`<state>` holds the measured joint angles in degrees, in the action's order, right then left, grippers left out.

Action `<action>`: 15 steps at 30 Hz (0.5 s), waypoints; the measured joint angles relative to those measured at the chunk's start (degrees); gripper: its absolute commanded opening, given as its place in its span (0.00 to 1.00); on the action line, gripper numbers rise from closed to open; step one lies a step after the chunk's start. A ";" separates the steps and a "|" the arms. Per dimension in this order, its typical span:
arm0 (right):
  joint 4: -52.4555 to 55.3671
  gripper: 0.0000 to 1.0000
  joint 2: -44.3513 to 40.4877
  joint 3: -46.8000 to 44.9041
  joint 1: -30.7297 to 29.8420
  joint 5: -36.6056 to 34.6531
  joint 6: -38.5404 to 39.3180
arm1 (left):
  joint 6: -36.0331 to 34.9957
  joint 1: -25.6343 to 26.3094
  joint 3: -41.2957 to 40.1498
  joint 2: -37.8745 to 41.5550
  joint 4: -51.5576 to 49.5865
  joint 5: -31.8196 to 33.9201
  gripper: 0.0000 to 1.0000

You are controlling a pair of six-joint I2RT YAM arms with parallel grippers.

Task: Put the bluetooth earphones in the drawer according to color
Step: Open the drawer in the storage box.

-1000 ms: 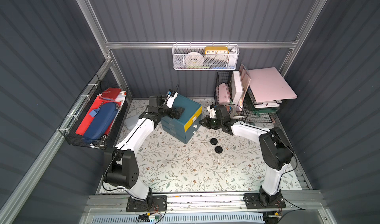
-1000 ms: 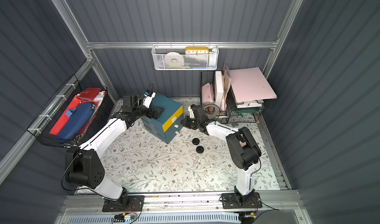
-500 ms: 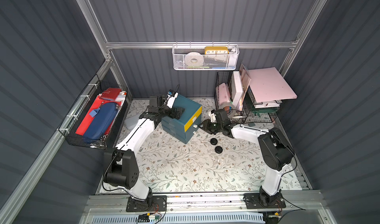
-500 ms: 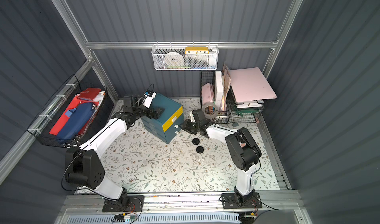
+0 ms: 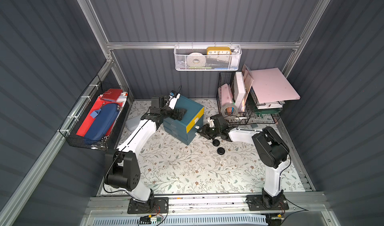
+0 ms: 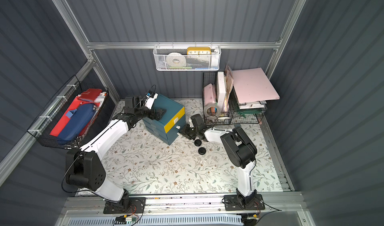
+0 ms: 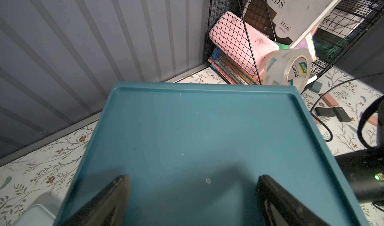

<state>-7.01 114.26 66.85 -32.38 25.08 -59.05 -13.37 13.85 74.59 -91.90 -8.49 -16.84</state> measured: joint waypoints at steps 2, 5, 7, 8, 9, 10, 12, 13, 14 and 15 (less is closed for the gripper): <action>-0.96 0.36 0.57 0.00 0.00 -0.04 -0.57 | 0.00 0.04 0.00 0.04 -0.17 0.00 1.00; -1.92 0.36 1.79 0.00 0.00 -0.09 -1.42 | 0.00 0.04 -0.02 0.11 -0.26 0.00 0.99; -2.38 0.36 2.69 0.00 0.00 -0.07 -1.79 | 0.00 0.07 -0.02 0.13 -0.35 0.00 0.99; -2.51 0.36 3.08 0.00 0.00 -0.09 -1.95 | 0.00 0.07 0.00 0.13 -0.35 -0.02 1.00; -2.64 0.36 3.39 0.00 0.00 -0.07 -2.16 | 0.00 0.07 -0.02 0.13 -0.35 -0.02 0.99; -2.80 0.36 3.54 0.00 0.00 -0.07 -2.32 | -0.02 0.07 0.00 0.13 -0.37 -0.02 0.99; -3.23 0.36 3.63 0.00 0.00 -0.07 -2.73 | 0.00 0.07 -0.02 0.13 -0.37 -0.02 0.99; -3.65 0.35 3.63 0.02 0.00 -0.07 -2.91 | 0.00 0.07 -0.02 0.13 -0.35 -0.02 0.99; -4.00 0.35 3.63 0.02 0.00 -0.07 -3.04 | -0.02 0.07 -0.02 0.13 -0.37 -0.02 0.99; -4.26 0.35 3.63 0.02 0.00 -0.07 -3.13 | -0.02 0.07 -0.02 0.13 -0.35 -0.02 0.99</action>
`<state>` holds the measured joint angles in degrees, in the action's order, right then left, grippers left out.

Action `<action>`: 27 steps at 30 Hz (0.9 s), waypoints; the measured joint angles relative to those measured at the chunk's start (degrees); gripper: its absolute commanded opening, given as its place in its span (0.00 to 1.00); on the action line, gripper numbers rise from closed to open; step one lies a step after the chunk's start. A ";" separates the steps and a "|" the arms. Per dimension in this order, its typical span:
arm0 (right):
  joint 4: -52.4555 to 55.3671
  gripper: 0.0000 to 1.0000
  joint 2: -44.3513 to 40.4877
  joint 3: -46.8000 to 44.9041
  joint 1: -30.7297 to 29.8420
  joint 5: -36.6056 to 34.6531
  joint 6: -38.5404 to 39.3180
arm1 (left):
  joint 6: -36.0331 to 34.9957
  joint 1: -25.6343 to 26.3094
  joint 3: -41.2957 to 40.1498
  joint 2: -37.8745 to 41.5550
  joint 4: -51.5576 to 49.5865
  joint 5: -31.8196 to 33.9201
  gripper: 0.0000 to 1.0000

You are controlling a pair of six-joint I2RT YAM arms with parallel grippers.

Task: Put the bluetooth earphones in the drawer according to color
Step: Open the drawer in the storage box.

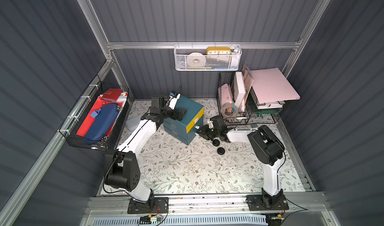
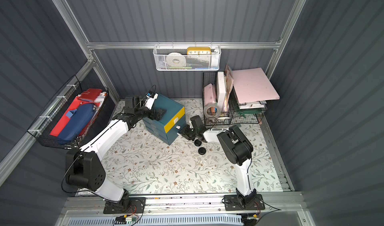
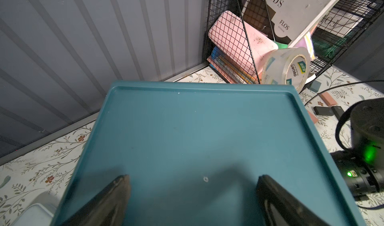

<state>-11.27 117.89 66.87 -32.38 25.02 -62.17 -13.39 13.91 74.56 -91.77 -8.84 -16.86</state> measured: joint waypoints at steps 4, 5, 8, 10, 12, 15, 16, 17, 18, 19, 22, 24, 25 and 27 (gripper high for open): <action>-0.81 0.35 0.07 0.00 0.02 0.04 -0.13 | 0.00 0.00 0.00 0.00 -0.02 0.00 0.99; -0.85 0.35 0.15 0.11 0.02 0.09 -0.20 | 0.02 0.00 0.00 0.00 -0.02 0.02 0.99; -0.96 0.35 0.74 0.20 0.04 0.17 -0.42 | 0.00 0.00 0.00 0.00 -0.02 0.02 0.99; -1.20 0.35 1.38 0.20 0.07 0.26 -0.61 | 0.00 0.00 0.02 0.00 -0.02 0.00 0.99; -1.60 0.34 1.84 0.20 0.11 0.48 -0.85 | 0.02 0.00 0.00 0.00 -0.02 0.00 0.99; -1.84 0.33 1.86 0.20 0.17 0.61 -1.07 | 0.02 0.00 0.00 0.00 -0.02 0.02 0.99; -1.86 0.32 1.86 0.20 0.17 0.68 -1.09 | 0.02 0.00 0.00 0.00 0.00 0.02 0.99; -1.92 0.32 1.86 0.20 0.17 0.70 -1.09 | 0.02 0.00 0.00 0.00 -0.02 0.02 0.99; -2.01 0.32 1.86 0.20 0.17 0.72 -1.14 | 0.02 0.00 0.00 0.00 -0.02 0.02 0.99; -2.03 0.32 1.86 0.20 0.17 0.76 -1.22 | 0.00 0.00 0.00 0.00 -0.02 0.02 0.99; -2.14 0.32 1.86 0.20 0.17 0.94 -1.53 | 0.00 0.00 0.00 0.00 -0.02 0.02 0.99; -2.19 0.34 1.86 0.20 0.17 0.96 -1.70 | 0.00 0.00 0.00 0.00 -0.02 0.02 0.99; -2.25 0.34 1.86 0.15 0.17 0.98 -1.81 | 0.00 0.00 0.00 0.00 -0.02 0.02 1.00; -2.58 0.36 1.86 -0.15 0.20 1.03 -2.32 | 0.00 0.00 0.00 0.00 -0.02 0.00 0.99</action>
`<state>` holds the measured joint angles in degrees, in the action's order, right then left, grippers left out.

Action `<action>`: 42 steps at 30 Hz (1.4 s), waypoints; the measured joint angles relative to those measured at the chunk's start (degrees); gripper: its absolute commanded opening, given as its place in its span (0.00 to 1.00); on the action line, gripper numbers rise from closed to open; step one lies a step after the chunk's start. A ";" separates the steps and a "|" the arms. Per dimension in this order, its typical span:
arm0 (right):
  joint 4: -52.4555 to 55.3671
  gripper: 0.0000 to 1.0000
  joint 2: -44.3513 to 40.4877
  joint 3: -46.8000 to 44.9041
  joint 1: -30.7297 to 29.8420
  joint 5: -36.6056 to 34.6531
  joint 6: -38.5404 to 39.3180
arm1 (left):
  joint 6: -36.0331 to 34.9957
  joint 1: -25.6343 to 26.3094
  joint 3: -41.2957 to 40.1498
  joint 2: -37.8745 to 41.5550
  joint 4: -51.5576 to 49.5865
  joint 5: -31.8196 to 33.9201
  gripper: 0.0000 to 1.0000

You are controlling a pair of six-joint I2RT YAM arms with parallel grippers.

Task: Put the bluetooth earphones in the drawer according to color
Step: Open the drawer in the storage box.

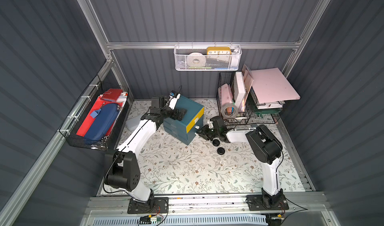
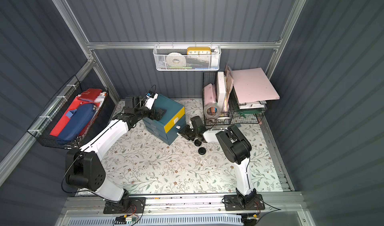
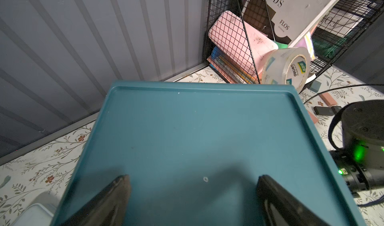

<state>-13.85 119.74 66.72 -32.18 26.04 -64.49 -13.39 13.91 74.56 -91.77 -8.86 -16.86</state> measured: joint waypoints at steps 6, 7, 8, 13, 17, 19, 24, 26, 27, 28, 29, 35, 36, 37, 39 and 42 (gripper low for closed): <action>-0.74 0.36 -0.02 -0.39 0.02 0.09 -0.46 | 0.00 0.00 0.00 0.00 0.00 0.02 0.99; -0.74 0.36 0.00 -0.39 0.02 0.11 -0.48 | 0.00 0.00 0.00 0.00 0.00 0.02 0.99; -0.74 0.36 0.00 -0.39 0.02 0.11 -0.50 | 0.00 0.00 0.00 0.00 0.00 0.02 0.99; -1.27 0.26 0.00 -0.39 -0.02 0.28 -0.90 | 0.02 0.02 0.00 0.00 0.00 0.02 0.99; -2.27 0.15 0.00 -0.39 -0.07 0.50 -1.42 | 0.00 0.02 0.00 0.00 0.00 0.04 0.99; -2.60 0.11 -0.02 -0.39 -0.07 0.46 -1.55 | 0.00 0.02 0.00 0.00 0.00 0.04 0.99; -3.02 0.00 -0.02 -0.42 -0.02 0.37 -1.57 | 0.00 0.02 0.00 0.00 0.00 0.02 0.99; -3.23 0.00 -0.02 -0.52 -0.02 0.37 -1.70 | 0.00 0.02 0.00 0.00 0.00 0.04 0.99; -3.37 0.00 -0.04 -0.72 -0.02 0.35 -1.70 | 0.02 0.02 0.00 0.00 0.00 0.04 0.99; -3.50 0.00 -0.13 -0.96 0.02 0.35 -1.73 | 0.00 0.02 0.00 0.00 0.00 0.02 0.99; -3.74 0.00 -0.37 -1.33 0.04 0.35 -1.73 | 0.00 0.02 0.00 0.00 0.00 0.02 0.99; -2.23 0.00 -5.05 -5.70 1.31 0.07 -1.40 | 0.02 0.02 0.00 0.00 -0.02 0.02 0.99; -1.86 0.00 -5.92 -6.54 1.64 0.02 -1.29 | 0.00 0.02 0.00 0.00 0.00 0.02 0.99; -1.51 0.00 -6.84 -7.39 2.05 0.07 -1.18 | 0.00 0.02 0.00 0.00 -0.02 0.02 0.99; -0.76 0.00 -8.28 -8.79 2.60 0.13 -1.05 | 0.00 0.04 0.00 0.00 0.00 0.02 0.99; -0.07 0.00 -9.70 -10.60 3.21 0.13 -0.87 | 0.02 0.04 0.00 0.00 0.00 0.02 0.99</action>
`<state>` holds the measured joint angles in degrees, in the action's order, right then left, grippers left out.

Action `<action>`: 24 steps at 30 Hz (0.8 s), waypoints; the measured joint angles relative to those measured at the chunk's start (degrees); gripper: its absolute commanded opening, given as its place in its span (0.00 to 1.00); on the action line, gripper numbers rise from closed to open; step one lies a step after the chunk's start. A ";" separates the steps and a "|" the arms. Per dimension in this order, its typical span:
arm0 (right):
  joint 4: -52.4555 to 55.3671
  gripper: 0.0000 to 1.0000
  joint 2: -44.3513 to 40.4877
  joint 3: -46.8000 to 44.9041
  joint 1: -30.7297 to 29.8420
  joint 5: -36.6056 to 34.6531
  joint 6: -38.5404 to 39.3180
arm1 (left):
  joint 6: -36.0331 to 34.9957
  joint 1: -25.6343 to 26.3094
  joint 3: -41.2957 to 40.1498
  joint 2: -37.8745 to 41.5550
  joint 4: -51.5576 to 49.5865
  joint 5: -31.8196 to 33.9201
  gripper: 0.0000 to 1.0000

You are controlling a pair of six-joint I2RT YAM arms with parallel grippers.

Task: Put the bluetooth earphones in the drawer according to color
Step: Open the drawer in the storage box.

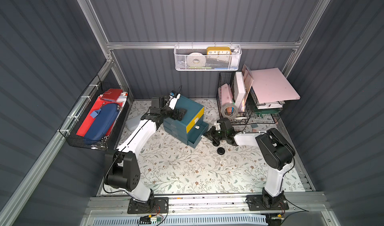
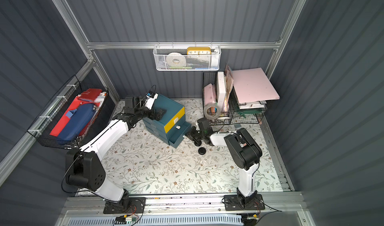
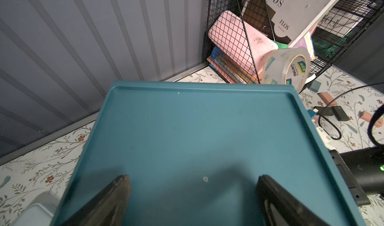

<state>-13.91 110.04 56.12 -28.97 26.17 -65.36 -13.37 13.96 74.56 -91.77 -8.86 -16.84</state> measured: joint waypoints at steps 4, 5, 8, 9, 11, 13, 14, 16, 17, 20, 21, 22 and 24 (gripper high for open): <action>0.79 0.00 -1.01 -1.62 0.61 0.17 0.17 | 0.00 0.00 0.00 0.00 -0.02 0.00 0.99; 0.96 0.00 -1.18 -1.79 0.70 0.20 0.22 | 0.00 0.00 0.00 0.02 0.00 0.00 0.99; 1.07 0.00 -1.84 -2.49 0.85 0.17 0.24 | 0.00 0.00 0.00 0.02 -0.02 0.00 0.99; 1.07 0.00 -2.03 -2.71 0.90 0.17 0.24 | 0.00 0.00 0.00 0.02 -0.02 0.00 0.99; 1.27 0.00 -2.54 -3.19 1.01 0.15 0.24 | 0.00 0.00 0.00 0.02 -0.02 0.00 0.99; 1.33 0.00 -2.91 -3.54 1.11 0.13 0.22 | 0.00 0.00 0.00 0.02 -0.02 0.00 1.00; 1.46 0.00 -3.06 -3.63 1.14 0.11 0.24 | 0.00 0.00 0.00 0.02 -0.02 0.02 0.99; 1.75 0.00 -3.37 -3.82 1.18 0.00 0.22 | 0.00 0.00 0.00 0.04 -0.02 0.02 0.99; 1.95 0.00 -3.52 -3.93 1.22 -0.04 0.22 | 0.00 0.00 0.00 0.07 -0.04 0.02 0.99; 2.36 0.00 -3.63 -4.20 1.27 -0.09 0.22 | 0.00 0.07 0.00 0.11 -0.17 0.04 0.99; 2.51 0.00 -3.63 -4.22 1.29 -0.07 0.22 | -0.02 0.07 0.00 0.11 -0.20 0.04 0.99; 2.67 0.00 -3.65 -4.22 1.29 -0.07 0.22 | -0.02 0.09 0.00 0.11 -0.22 0.07 0.99; 2.80 0.05 -3.65 -4.24 1.29 -0.07 0.22 | 0.00 0.13 0.00 0.11 -0.22 0.15 1.00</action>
<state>-11.11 106.39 51.88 -27.68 26.11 -65.14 -13.37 14.09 74.56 -91.66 -9.08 -16.69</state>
